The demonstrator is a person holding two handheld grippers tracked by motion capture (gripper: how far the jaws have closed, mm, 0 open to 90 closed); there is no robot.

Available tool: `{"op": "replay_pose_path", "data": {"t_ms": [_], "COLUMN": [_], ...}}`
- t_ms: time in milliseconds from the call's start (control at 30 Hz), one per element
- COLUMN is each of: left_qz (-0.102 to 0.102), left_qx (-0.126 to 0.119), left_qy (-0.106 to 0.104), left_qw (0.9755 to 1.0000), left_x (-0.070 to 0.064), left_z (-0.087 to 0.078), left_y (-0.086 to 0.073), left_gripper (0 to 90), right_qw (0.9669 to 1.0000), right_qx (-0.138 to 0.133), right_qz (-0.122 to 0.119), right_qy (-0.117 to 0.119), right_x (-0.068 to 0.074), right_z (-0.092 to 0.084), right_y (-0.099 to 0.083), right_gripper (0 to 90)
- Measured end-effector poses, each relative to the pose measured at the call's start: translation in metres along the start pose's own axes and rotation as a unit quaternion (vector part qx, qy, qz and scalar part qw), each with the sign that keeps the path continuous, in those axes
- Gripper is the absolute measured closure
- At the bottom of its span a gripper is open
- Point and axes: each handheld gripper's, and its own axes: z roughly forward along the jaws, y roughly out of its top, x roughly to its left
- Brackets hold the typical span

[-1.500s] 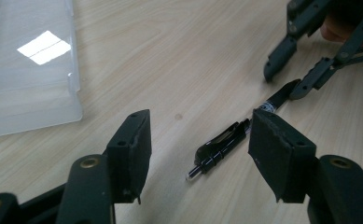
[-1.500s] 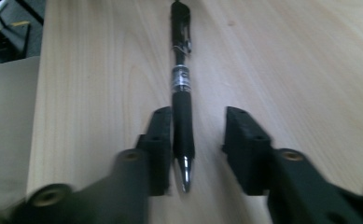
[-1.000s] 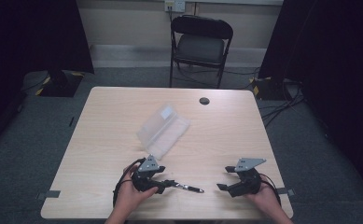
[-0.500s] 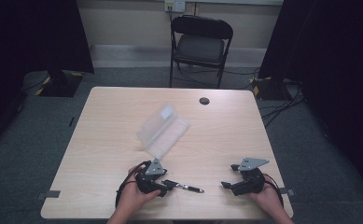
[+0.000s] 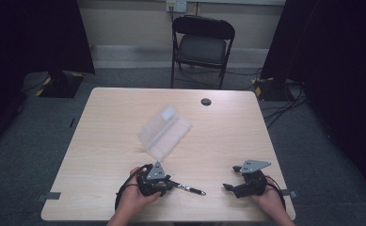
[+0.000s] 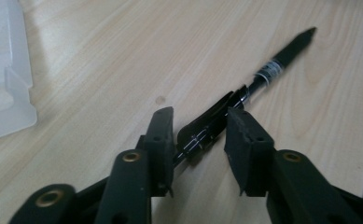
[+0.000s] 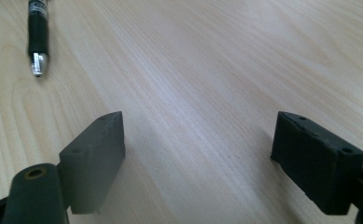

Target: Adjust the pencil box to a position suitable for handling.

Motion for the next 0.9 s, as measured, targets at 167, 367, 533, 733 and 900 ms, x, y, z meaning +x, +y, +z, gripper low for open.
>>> {"op": "replay_pose_path", "data": {"t_ms": [167, 367, 533, 733, 900], "left_qz": [-0.013, -0.02, -0.028, -0.04, -0.002], "left_qx": [0.012, 0.016, 0.008, 0.001, -0.028], "left_qy": [-0.01, -0.007, 0.039, 0.01, -0.008], "left_qw": [0.9998, 0.9996, 0.9988, 0.9991, 0.9996], "left_x": [-0.001, -0.005, -0.004, -0.001, -0.004], "left_z": [-0.003, -0.005, -0.013, -0.006, 0.0], "left_y": [0.001, 0.001, 0.003, -0.003, 0.007], "left_gripper": [71.0, 73.3, 89.8, 76.9, 58.5], "right_qw": [1.0, 1.0, 1.0, 1.0, 1.0], "right_qx": [0.0, 0.0, 0.0, 0.0, 0.001], "right_qz": [0.001, 0.004, 0.004, 0.004, 0.003], "right_qy": [0.0, -0.003, -0.003, -0.003, -0.003], "right_x": [0.0, 0.0, 0.0, 0.0, 0.0], "right_z": [0.0, 0.0, 0.0, 0.0, 0.0], "right_y": [0.0, 0.0, 0.0, 0.0, 0.0], "right_gripper": [16.4, 16.5, 16.5, 16.5, 16.5]}}
